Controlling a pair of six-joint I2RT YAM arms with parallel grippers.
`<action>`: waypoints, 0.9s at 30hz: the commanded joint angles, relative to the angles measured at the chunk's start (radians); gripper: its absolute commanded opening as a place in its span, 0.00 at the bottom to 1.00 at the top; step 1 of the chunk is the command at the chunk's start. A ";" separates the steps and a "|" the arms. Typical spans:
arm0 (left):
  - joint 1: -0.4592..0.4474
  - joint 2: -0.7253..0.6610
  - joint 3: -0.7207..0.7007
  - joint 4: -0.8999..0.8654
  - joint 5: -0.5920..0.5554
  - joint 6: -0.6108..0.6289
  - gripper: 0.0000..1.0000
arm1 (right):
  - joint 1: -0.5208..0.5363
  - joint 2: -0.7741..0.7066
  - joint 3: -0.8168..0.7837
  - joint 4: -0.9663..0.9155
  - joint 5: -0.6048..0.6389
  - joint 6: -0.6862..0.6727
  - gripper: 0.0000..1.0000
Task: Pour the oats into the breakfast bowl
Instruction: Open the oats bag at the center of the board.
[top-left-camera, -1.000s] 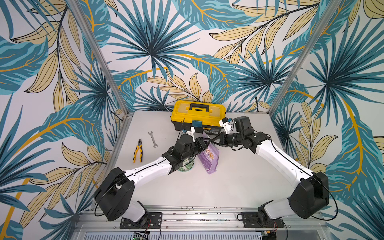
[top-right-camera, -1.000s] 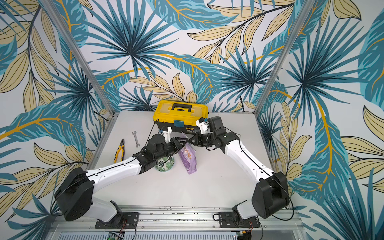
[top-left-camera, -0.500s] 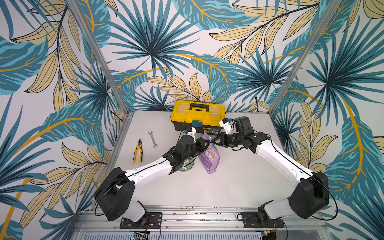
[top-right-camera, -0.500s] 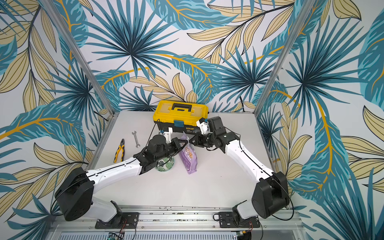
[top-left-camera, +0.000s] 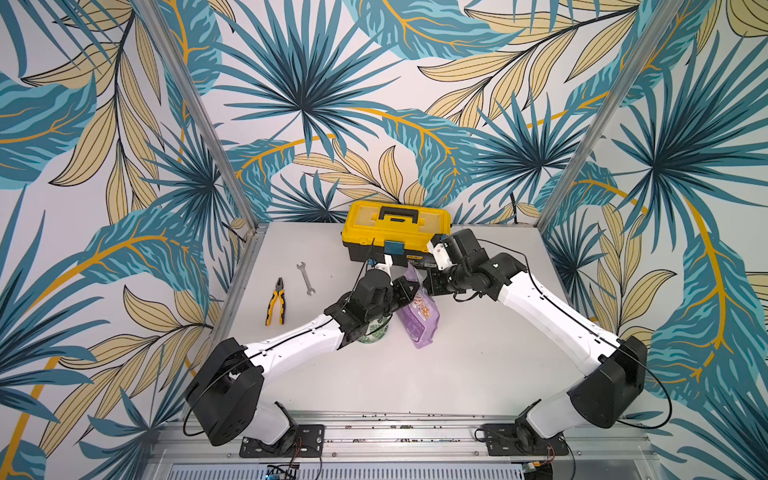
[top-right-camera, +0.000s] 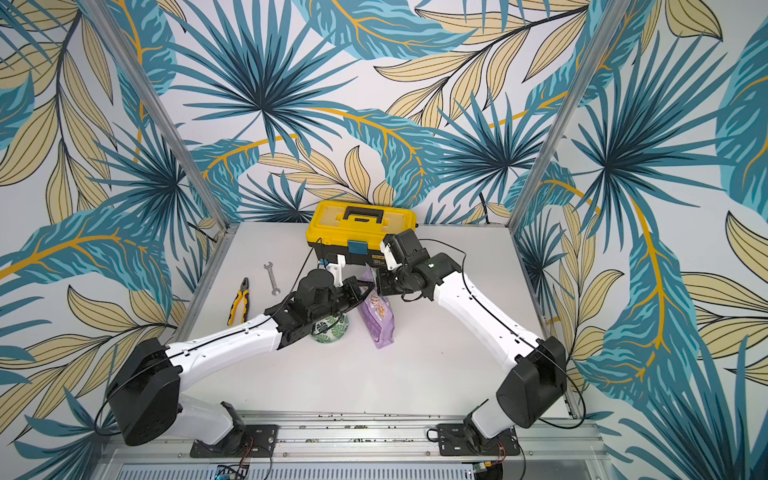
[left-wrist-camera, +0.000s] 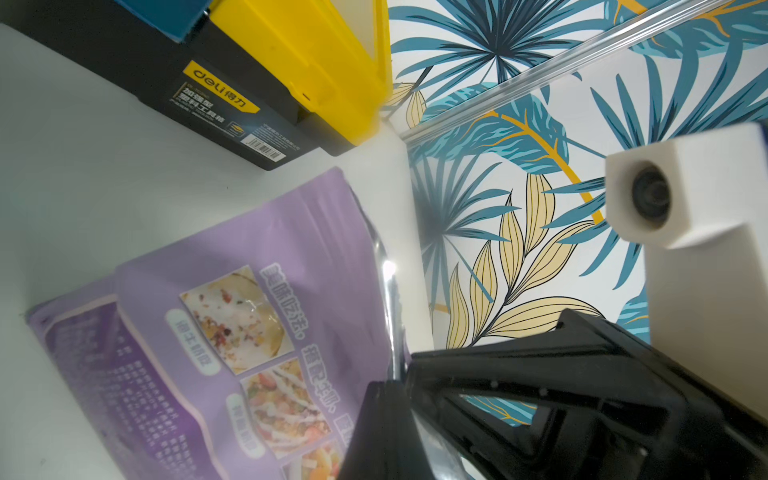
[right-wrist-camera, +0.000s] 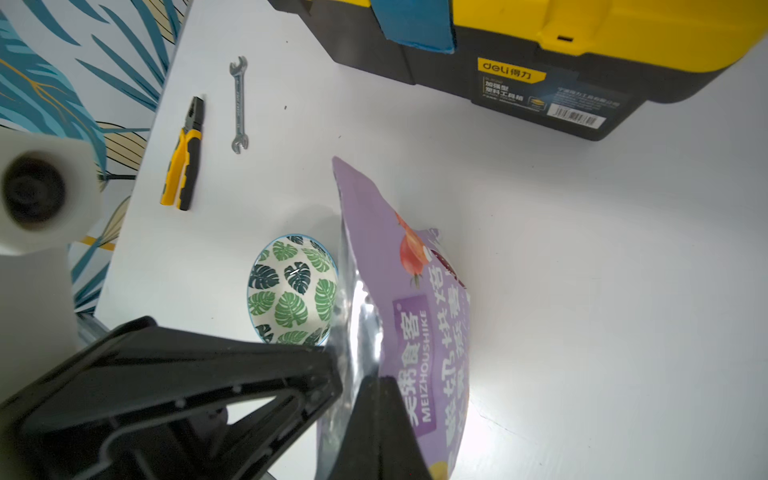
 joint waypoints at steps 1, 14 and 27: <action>-0.004 -0.083 0.000 -0.111 -0.076 0.041 0.00 | -0.024 0.032 0.017 -0.143 0.331 -0.035 0.00; -0.005 -0.190 0.016 -0.243 -0.175 0.089 0.00 | -0.021 0.021 0.057 -0.156 0.428 -0.059 0.00; -0.006 -0.143 0.063 -0.211 -0.106 0.119 0.32 | -0.021 -0.011 0.086 -0.103 0.136 -0.051 0.00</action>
